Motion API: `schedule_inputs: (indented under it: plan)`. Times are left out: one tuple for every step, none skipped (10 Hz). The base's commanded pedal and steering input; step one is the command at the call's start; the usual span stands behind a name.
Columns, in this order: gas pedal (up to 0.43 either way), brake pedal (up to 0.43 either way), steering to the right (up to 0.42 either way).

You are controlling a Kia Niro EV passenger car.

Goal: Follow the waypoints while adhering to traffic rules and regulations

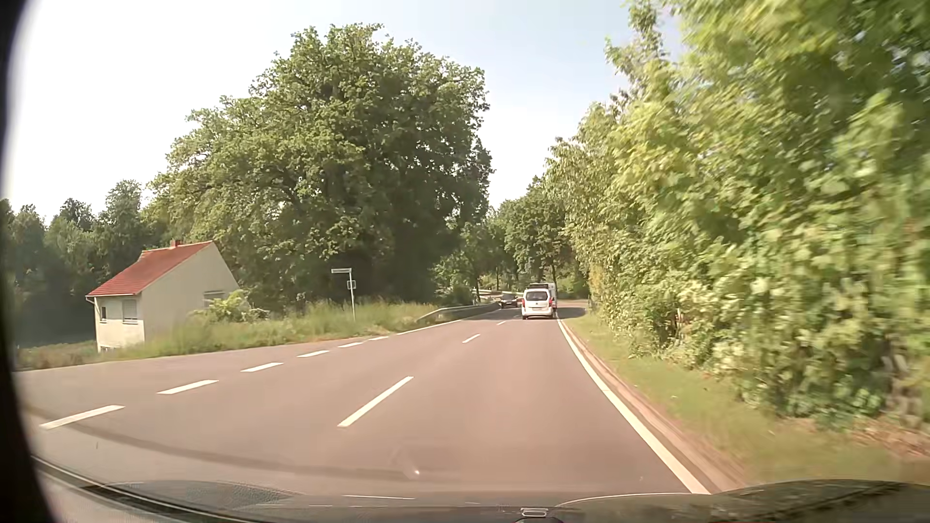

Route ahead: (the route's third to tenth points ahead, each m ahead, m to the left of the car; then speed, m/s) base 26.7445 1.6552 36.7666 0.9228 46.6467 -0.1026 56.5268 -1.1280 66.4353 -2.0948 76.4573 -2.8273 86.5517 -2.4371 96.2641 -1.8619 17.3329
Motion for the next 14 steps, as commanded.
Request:
schedule_inputs:
  plan:
    - [0.000, 0.287, 0.023]
    - [0.000, 0.293, 0.023]
    - [0.000, 0.305, 0.023]
    - [0.000, 0.305, 0.023]
    - [0.000, 0.311, 0.022]
    - [0.000, 0.317, 0.022]
    - [0.000, 0.323, 0.021]
    - [0.000, 0.323, 0.021]
    - [0.000, 0.323, 0.020]
    - [0.000, 0.335, 0.019]
    - [0.000, 0.335, 0.018]
    - [0.000, 0.335, 0.017]
    - [0.000, 0.317, 0.017]
    - [0.000, 0.299, 0.016]
